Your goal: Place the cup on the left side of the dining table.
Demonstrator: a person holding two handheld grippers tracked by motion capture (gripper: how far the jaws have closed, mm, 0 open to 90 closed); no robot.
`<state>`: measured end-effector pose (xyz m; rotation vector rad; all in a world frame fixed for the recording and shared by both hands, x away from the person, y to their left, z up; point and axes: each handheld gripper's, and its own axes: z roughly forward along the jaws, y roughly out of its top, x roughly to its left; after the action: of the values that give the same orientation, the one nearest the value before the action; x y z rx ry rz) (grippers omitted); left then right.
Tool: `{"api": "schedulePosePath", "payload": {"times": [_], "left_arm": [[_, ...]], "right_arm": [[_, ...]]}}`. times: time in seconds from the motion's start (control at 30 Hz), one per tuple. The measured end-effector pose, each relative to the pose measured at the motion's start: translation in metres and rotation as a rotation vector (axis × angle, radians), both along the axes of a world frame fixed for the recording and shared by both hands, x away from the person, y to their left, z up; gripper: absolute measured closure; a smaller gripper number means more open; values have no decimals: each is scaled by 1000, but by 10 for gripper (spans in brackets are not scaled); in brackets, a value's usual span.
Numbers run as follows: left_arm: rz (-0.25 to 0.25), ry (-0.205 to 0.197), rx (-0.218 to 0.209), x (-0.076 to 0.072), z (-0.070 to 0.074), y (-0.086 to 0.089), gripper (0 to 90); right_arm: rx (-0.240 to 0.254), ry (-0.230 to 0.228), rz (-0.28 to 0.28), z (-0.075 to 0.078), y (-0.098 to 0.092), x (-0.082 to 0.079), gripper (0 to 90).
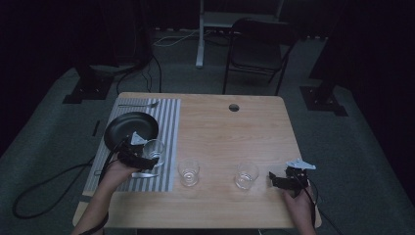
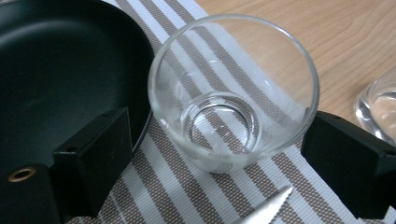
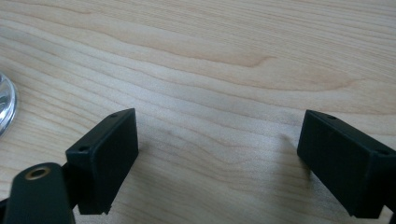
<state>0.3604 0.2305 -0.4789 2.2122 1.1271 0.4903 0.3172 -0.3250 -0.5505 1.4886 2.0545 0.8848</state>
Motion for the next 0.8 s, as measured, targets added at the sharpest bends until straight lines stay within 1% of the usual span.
{"api": "schedulePosePath", "payload": {"times": [0.03,0.07,0.1,0.13,0.27,0.4,0.47,0.57,0.63,0.73,0.77,0.8], "left_arm": [[-4,-8,-6,-2,-1,1,94],[-4,-8,-6,-2,-1,1,94],[15,-19,-7,-5,-4,3,93],[14,-12,-20,-6,-5,5,94],[28,-1,-27,-12,-10,10,94],[43,0,-21,-18,-14,15,94],[51,-2,-29,-22,-16,17,94],[67,-4,-26,-26,-17,20,94],[81,-10,-17,-30,-19,22,94],[99,-7,-25,-35,-22,26,94],[110,-15,-16,-37,-23,27,94],[114,-14,-28,-39,-24,30,94]], "right_arm": [[0,0,0,0,0,0,120],[0,0,0,0,0,0,120],[0,0,0,0,0,0,120],[0,0,0,0,0,0,120],[0,0,0,0,0,0,119],[0,0,0,0,0,0,120],[0,0,0,0,0,0,120],[0,0,0,0,0,0,120],[0,0,0,0,0,0,120],[0,0,0,0,0,0,120],[0,0,0,0,0,0,120],[0,0,0,0,0,0,120]]}}
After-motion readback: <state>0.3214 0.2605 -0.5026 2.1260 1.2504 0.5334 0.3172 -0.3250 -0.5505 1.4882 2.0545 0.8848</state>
